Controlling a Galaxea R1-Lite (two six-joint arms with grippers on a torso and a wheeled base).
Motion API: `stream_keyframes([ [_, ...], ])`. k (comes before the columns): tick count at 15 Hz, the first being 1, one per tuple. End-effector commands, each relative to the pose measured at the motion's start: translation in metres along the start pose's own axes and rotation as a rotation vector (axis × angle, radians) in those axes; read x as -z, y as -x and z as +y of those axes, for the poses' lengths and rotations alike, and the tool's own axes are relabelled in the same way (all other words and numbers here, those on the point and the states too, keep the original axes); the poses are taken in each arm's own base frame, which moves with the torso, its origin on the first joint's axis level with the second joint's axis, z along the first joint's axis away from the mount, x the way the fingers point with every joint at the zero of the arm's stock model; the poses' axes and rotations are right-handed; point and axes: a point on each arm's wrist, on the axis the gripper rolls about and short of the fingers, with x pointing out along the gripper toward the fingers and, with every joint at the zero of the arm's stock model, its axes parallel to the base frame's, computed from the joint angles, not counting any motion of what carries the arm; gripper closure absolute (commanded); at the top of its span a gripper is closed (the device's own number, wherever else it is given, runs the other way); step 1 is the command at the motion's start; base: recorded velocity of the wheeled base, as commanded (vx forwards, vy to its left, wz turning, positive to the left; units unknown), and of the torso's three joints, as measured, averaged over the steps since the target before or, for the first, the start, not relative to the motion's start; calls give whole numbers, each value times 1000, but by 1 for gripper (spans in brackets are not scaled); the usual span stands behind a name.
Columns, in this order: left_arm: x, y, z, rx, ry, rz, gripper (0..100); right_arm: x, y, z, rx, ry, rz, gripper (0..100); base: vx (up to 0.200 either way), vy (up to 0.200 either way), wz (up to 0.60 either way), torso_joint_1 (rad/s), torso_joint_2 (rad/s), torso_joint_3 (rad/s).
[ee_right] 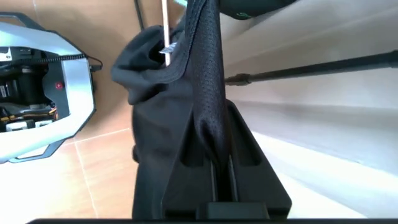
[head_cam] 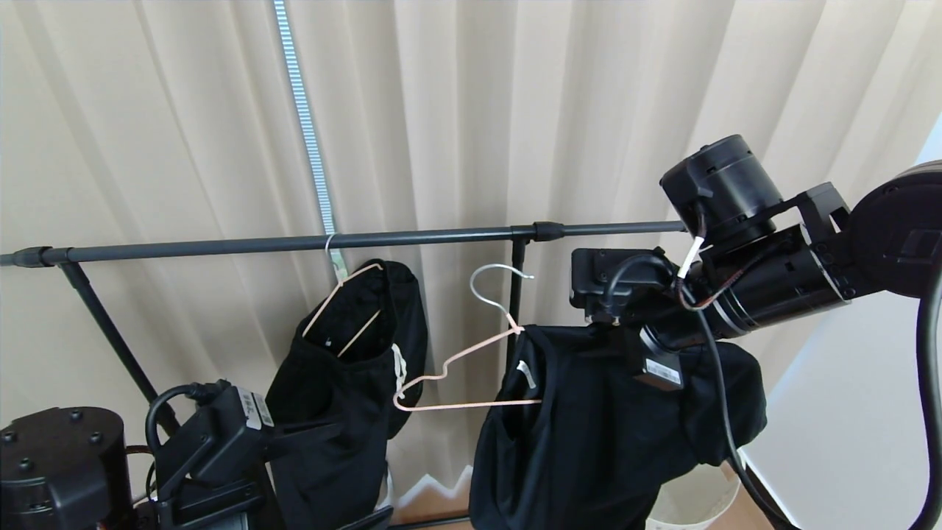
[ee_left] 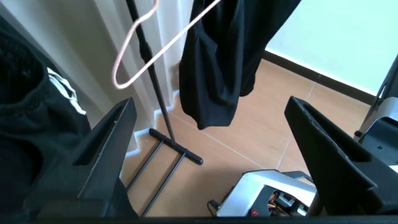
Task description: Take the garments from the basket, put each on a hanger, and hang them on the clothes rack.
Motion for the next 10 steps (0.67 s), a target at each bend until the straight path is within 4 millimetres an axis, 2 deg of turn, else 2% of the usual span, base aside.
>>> stream_keyframes([
  [1,3,-5,3,-6,12,22,0,0,3,-1,20,-1,-1,100,0,0,0,0,0,0],
  [4,4,-6,4,-8,15,29,0,2,9,-8,70,-15,-18,100,0,0,0,0,0,0],
  [6,6,-9,5,-6,20,45,0,-1,5,-12,136,-137,6,100,0,0,0,0,0,0],
  [10,9,-13,6,-5,29,68,0,-1,0,-7,201,-201,10,100,0,0,0,0,0,0],
])
